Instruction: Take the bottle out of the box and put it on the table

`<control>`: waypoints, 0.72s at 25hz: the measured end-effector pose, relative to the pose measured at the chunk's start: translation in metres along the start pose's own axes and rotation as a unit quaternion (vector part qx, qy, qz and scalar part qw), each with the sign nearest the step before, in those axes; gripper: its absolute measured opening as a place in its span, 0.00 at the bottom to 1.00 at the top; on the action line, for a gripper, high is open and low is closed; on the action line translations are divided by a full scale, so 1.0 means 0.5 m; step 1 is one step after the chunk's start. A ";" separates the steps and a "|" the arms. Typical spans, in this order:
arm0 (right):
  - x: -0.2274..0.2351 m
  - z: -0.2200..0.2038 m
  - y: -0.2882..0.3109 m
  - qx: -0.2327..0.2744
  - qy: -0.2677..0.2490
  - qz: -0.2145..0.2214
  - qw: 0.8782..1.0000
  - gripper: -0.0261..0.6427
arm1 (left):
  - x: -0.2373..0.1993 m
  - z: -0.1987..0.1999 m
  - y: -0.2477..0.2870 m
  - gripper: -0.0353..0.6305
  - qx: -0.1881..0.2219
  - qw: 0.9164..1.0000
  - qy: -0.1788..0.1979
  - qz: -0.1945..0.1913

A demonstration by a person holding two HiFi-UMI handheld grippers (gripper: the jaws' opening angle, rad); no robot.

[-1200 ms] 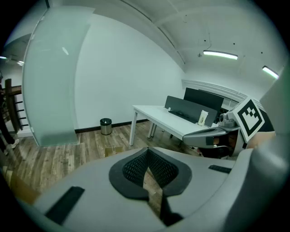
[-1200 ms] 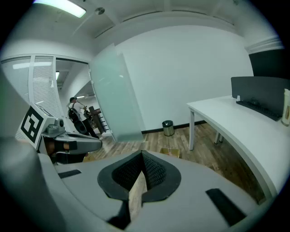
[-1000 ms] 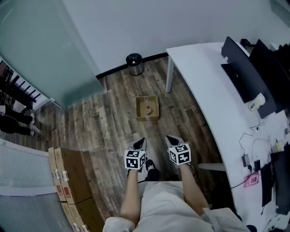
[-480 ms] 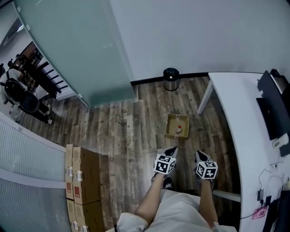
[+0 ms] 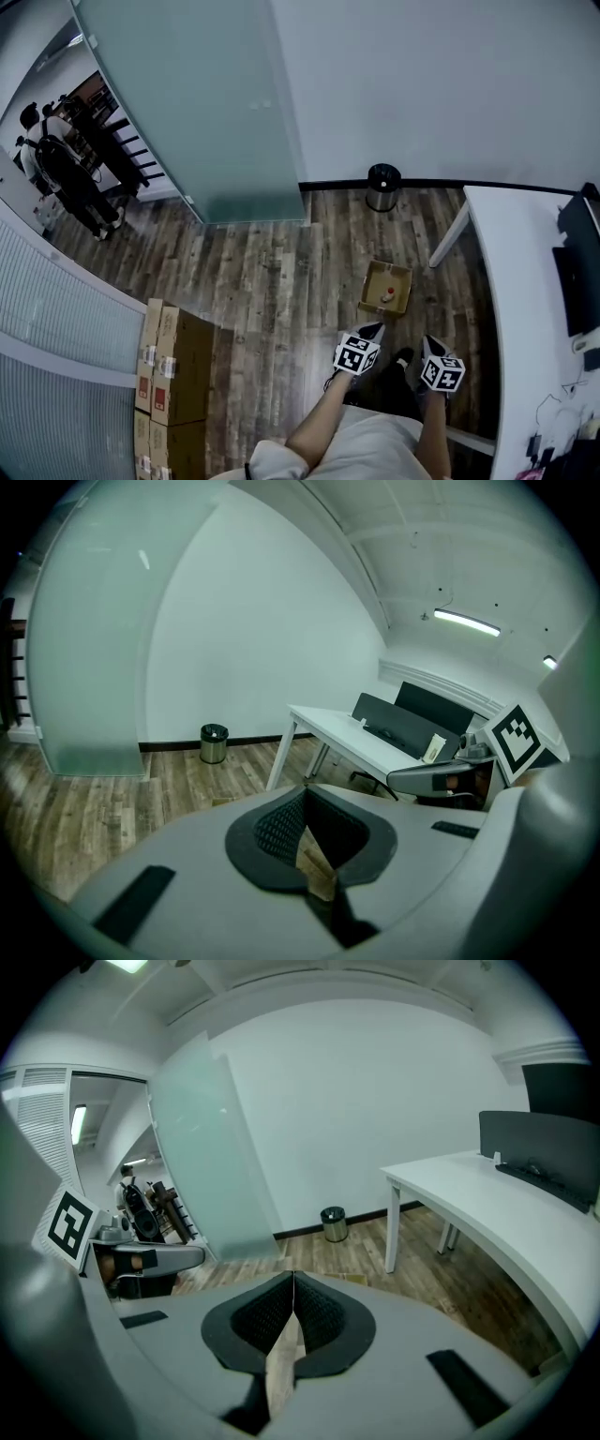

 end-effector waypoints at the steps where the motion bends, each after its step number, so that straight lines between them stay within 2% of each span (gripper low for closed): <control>1: 0.005 0.009 0.011 -0.001 0.000 0.001 1.000 0.10 | -0.007 0.007 0.005 0.07 0.000 1.000 0.002 0.003; 6: 0.019 0.050 0.083 -0.010 -0.007 0.026 1.000 0.10 | -0.056 0.038 0.032 0.08 0.001 1.000 -0.001 0.028; 11: 0.047 0.108 0.177 -0.027 -0.012 0.079 0.996 0.10 | -0.119 0.072 0.084 0.07 -0.010 0.998 -0.016 0.058; 15: 0.109 0.173 0.255 -0.049 -0.020 0.123 0.991 0.10 | -0.154 0.115 0.157 0.07 -0.019 0.996 -0.042 0.074; 18: 0.161 0.221 0.304 -0.057 -0.008 0.127 0.990 0.10 | -0.172 0.145 0.215 0.07 -0.033 0.994 -0.056 0.083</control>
Point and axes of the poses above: the fingertips, and each gripper's own axes: y forward along the fingers, x to its right, z out of its top, the point moved 10 cm from there along -y, backward along the fingers, and after that the axes turned 4 degrees about -x, right-handed, at the moved point
